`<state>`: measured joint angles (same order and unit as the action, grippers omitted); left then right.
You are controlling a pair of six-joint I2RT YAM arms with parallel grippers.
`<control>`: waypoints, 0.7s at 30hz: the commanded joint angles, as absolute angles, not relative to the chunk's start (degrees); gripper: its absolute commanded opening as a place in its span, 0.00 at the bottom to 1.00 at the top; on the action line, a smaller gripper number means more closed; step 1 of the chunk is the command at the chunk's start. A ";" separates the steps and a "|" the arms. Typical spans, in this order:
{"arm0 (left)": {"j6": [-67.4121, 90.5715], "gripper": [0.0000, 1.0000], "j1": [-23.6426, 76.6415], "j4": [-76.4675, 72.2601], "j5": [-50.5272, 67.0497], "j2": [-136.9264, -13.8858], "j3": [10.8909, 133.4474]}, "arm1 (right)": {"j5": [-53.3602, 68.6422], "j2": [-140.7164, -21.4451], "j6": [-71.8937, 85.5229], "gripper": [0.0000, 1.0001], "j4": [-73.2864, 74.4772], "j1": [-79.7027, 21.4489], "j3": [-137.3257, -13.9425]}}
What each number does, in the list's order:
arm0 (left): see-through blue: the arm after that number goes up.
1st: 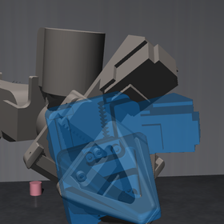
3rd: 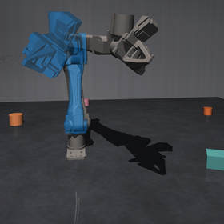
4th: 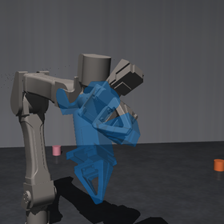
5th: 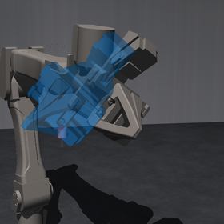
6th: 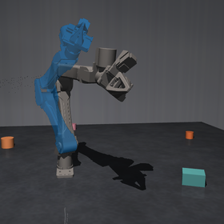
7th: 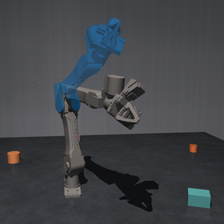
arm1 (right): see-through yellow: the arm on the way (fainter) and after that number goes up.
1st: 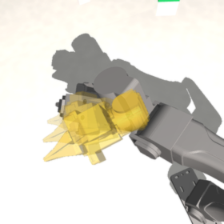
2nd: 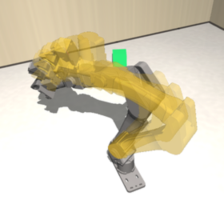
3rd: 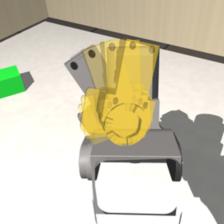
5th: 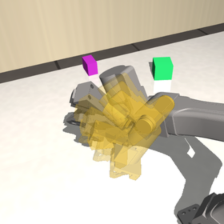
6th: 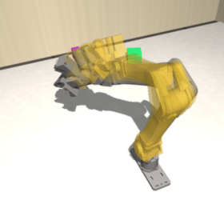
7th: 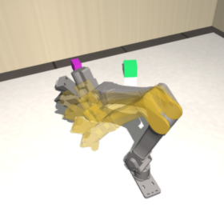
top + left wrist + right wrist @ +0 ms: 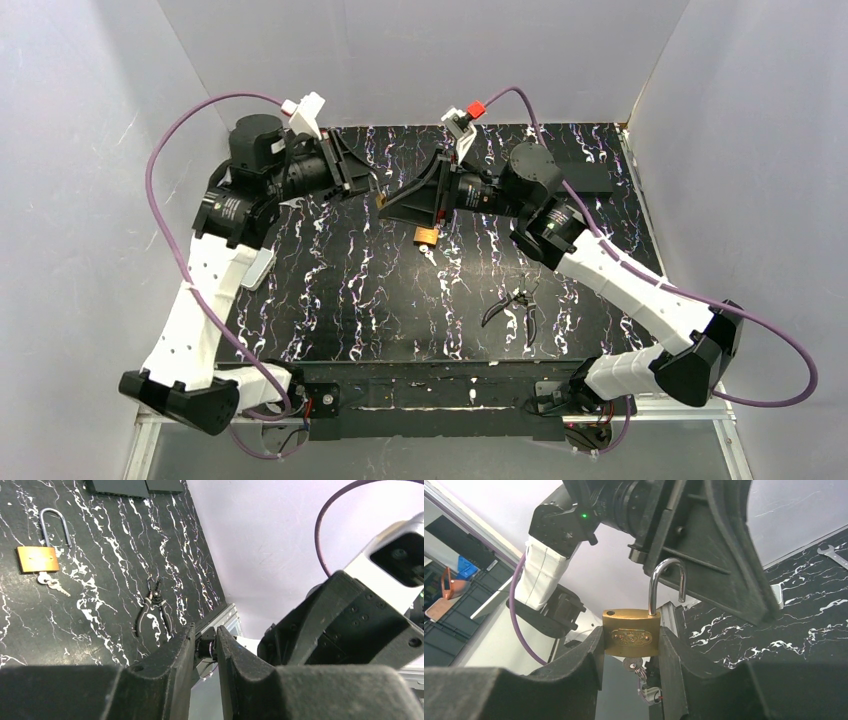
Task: Unlock with the key
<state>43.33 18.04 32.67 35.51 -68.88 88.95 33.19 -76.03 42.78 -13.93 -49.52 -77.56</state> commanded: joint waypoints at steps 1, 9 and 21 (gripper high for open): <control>43.33 0.22 20.57 30.85 35.04 -71.34 92.10 | 33.76 -76.59 43.91 0.01 -19.31 -49.75 -78.76; 43.06 0.23 22.62 30.85 33.59 -71.93 91.84 | 33.08 -77.93 44.28 0.01 -19.25 -49.75 -78.89; 36.33 0.65 22.57 39.09 22.90 -67.31 90.69 | 26.95 -74.51 40.68 0.01 -13.68 -49.75 -78.08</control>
<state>40.16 22.24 35.03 29.28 -72.58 90.35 31.48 -77.56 43.11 -14.44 -49.54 -77.54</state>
